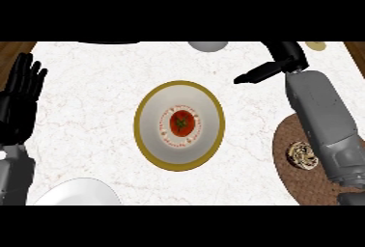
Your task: Pick the tomato from the placemat and place it in the bowl
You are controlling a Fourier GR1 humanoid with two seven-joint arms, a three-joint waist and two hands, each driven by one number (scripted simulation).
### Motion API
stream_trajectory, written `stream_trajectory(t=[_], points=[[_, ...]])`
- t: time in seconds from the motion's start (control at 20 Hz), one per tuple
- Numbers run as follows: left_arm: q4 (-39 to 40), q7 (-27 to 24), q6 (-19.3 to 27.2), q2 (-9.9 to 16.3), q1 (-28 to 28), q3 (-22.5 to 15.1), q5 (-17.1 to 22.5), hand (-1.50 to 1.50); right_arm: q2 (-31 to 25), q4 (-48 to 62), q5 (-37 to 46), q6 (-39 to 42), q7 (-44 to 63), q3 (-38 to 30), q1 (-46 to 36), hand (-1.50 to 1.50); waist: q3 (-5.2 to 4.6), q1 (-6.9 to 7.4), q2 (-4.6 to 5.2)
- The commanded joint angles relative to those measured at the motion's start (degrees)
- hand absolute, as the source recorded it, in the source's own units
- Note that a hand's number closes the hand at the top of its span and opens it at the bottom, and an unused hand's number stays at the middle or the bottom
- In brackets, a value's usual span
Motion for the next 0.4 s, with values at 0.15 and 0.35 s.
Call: stream_trajectory(t=[0.15, 0.35], points=[[-0.2, -0.1, 1.0, -2.0, -0.1, -2.3, -1.7, 0.00, -10.0, 12.3, -2.2, 8.4, -9.4, -5.2, -1.5, -1.50, 0.06, 0.98, 0.37], [-0.4, 1.0, 0.3, -0.9, -1.8, -1.8, -1.0, 0.00, -15.7, 15.7, -1.6, 13.5, -14.2, -5.7, -0.4, -1.50, 0.20, 2.41, 1.04]])
